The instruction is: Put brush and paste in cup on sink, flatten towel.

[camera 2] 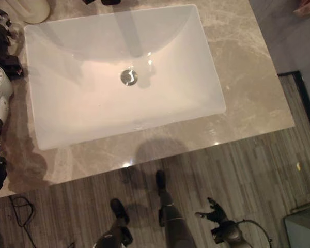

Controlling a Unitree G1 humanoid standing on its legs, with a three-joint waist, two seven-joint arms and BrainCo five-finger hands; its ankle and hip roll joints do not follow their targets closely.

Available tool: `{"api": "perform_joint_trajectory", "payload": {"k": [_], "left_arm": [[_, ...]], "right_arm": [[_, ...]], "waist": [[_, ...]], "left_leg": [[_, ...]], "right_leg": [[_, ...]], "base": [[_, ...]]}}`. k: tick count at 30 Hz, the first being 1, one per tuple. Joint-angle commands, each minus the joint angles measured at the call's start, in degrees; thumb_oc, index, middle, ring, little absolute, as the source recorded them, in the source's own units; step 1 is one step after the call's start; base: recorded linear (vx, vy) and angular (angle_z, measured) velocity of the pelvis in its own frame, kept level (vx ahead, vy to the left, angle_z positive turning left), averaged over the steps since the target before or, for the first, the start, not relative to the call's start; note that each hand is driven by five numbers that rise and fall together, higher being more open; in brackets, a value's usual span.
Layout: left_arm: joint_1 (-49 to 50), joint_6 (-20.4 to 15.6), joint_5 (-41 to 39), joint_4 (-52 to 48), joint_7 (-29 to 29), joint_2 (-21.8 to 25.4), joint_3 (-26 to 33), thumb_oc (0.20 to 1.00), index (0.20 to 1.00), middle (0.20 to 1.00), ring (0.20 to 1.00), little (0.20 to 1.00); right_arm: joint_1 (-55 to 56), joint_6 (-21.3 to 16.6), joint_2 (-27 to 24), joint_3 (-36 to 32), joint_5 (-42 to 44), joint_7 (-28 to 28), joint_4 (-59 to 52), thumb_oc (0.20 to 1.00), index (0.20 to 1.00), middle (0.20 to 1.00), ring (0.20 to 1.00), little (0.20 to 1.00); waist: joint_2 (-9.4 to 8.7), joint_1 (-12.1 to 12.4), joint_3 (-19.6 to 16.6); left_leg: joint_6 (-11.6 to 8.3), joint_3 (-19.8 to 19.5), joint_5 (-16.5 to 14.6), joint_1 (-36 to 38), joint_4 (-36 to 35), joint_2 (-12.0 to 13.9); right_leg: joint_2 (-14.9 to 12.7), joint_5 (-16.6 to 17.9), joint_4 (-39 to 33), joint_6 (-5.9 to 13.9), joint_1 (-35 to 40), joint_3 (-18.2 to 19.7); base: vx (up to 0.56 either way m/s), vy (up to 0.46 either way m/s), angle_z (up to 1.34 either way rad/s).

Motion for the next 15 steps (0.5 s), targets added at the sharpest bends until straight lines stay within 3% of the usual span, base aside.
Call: {"api": "perform_joint_trajectory", "payload": {"k": [1, 6, 8, 9, 11, 12, 13, 15], "left_arm": [[-1.49, -1.63, 2.39, -0.10, 2.27, 0.41, 3.97, 0.200, 0.200, 0.200, 0.200, 0.200], [5.17, -2.52, 5.06, -8.57, 3.19, 0.84, 6.71, 0.200, 0.200, 0.200, 0.200, 0.200], [17.39, -3.89, 9.26, -20.68, 3.69, 2.59, 12.28, 0.200, 0.200, 0.200, 0.200, 0.200], [26.64, -4.50, 11.74, -27.72, 4.17, 2.07, 17.93, 0.200, 0.200, 0.200, 0.200, 0.200], [33.34, -4.81, 13.04, -30.75, 4.41, 1.45, 22.58, 0.200, 0.200, 0.200, 0.200, 0.200], [40.11, -5.69, 13.48, -33.04, 4.52, 0.08, 27.00, 0.200, 0.200, 0.200, 0.200, 0.200], [50.98, -6.49, 12.98, -37.04, 3.92, -4.39, 34.27, 0.200, 0.200, 0.200, 0.200, 0.200], [56.08, -6.54, 12.48, -37.78, 3.70, -7.32, 37.51, 0.200, 0.200, 0.200, 0.200, 0.200]], "right_arm": [[1.01, -0.25, -2.35, -1.01, -0.77, 0.48, 0.76, 1.000, 1.000, 1.000, 1.000, 1.000], [1.24, 0.08, -1.77, -1.10, -1.74, 0.47, 1.80, 1.000, 1.000, 1.000, 1.000, 1.000], [2.37, 0.41, -0.95, -2.04, -3.18, 0.84, 1.89, 1.000, 1.000, 1.000, 1.000, 1.000], [3.23, 0.64, -0.30, -2.67, -4.46, 1.05, 3.24, 1.000, 1.000, 1.000, 1.000, 1.000], [3.25, 0.78, -0.02, -3.08, -5.11, 0.88, 4.44, 1.000, 1.000, 1.000, 1.000, 1.000], [3.42, 0.83, 0.91, -4.52, -5.59, 0.81, 5.94, 1.000, 1.000, 1.000, 1.000, 1.000], [3.88, 1.21, 1.52, -5.85, -6.53, 1.00, 7.61, 1.000, 1.000, 1.000, 1.000, 1.000], [3.66, 1.30, 1.78, -6.76, -6.91, 0.78, 8.78, 1.000, 1.000, 1.000, 1.000, 1.000]], "waist": [[2.09, 0.98, 3.10], [1.60, 2.12, 3.21], [1.13, 3.63, 3.23], [0.97, 4.45, 3.00], [1.18, 4.74, 2.64], [1.16, 5.67, 2.01], [1.33, 6.34, 0.48], [1.54, 6.66, -0.27]], "left_leg": [[-3.62, -9.79, 5.32, -1.09, 0.30, 6.53], [-3.23, -10.66, 5.01, 0.28, 0.30, 6.13], [-2.89, -10.70, 4.66, 2.35, 0.30, 5.88], [-2.73, -10.73, 4.30, 3.96, 0.30, 5.60], [-2.71, -10.57, 4.09, 5.10, 0.30, 5.56], [-2.61, -10.63, 3.82, 6.07, 0.30, 5.43], [-2.39, -10.50, 3.36, 7.82, 0.30, 5.30], [-2.25, -10.54, 3.19, 8.80, 0.30, 5.21]], "right_leg": [[-7.67, 0.44, -0.13, 10.28, 7.30, -4.63], [-8.21, 0.15, -0.13, 10.28, 9.32, -5.38], [-8.56, -0.45, -0.13, 10.16, 11.42, -5.84], [-8.67, -0.79, -0.13, 10.04, 12.89, -5.83], [-8.72, -1.19, -0.13, 9.97, 14.00, -6.04], [-8.80, -1.58, -0.13, 9.88, 14.94, -6.11], [-8.88, -2.34, -0.13, 9.72, 16.63, -6.15], [-8.92, -2.77, -0.13, 9.61, 17.72, -6.47]], "base": [[-0.09, 0.007, 0.22], [-0.04, 0.010, 0.13], [-0.02, 0.033, 0.03], [0.00, 0.000, 0.00], [0.00, 0.013, -0.07], [0.04, 0.035, 0.06], [0.03, 0.033, 0.14], [0.04, 0.028, 0.11]]}}
